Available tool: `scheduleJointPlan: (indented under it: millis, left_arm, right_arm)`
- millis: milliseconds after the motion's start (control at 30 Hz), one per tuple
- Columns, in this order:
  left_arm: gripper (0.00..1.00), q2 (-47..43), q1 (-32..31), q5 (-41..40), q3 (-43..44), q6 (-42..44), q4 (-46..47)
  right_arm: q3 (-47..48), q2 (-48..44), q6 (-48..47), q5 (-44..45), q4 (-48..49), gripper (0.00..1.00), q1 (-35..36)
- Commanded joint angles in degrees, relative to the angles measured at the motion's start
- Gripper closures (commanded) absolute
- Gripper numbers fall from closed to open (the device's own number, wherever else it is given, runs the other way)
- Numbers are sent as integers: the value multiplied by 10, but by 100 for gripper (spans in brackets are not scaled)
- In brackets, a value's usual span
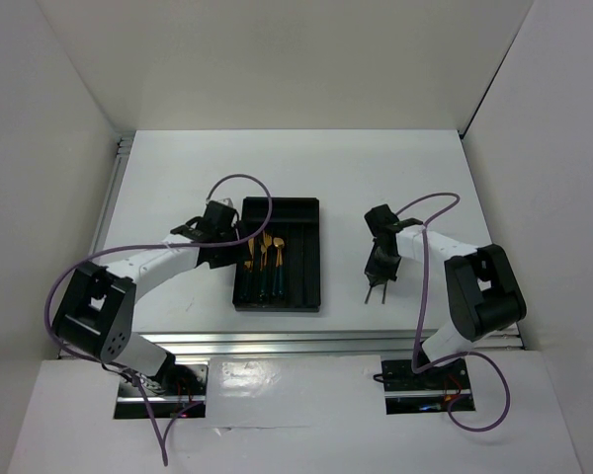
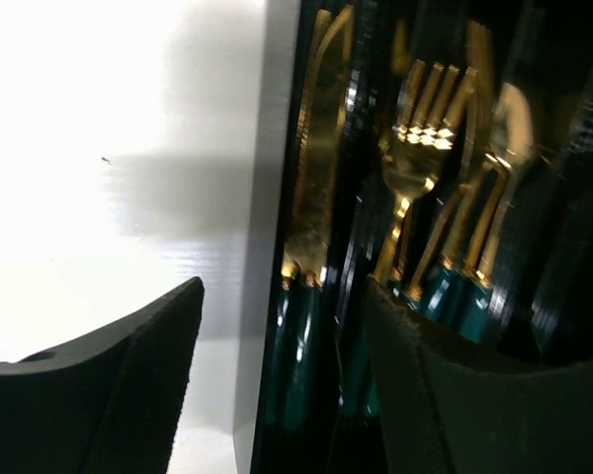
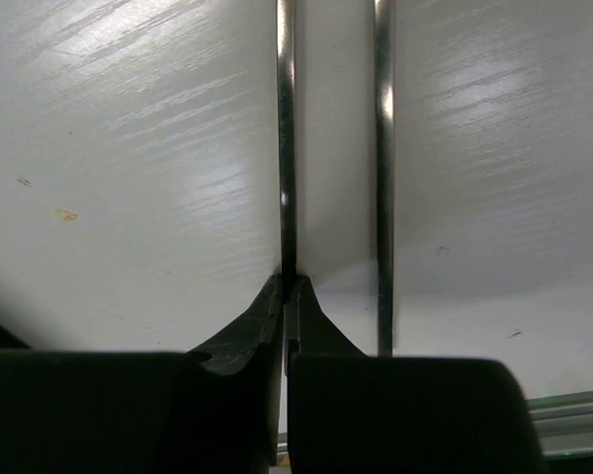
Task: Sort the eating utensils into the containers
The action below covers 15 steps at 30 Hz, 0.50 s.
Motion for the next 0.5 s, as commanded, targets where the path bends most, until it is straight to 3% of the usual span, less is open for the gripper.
scheduleJointPlan:
  millis: [0,133,167,467]
  left_arm:
    - [29,21,-11,-50,27,-21,-15]
    - [43,33,-11,-71,37,-26,-26]
    - [51,33,-11,-71,37,-26,-26]
    - [80,64,-16,-70,48,-21,-26]
  right_arm:
    - [-22,25,0,-12,52,100,0]
    - [-15,18,0,-18,52,100,10]
    - [-9,13,-5,-18,52,100,11]
    - [36,13,-5,-17,27,100,49]
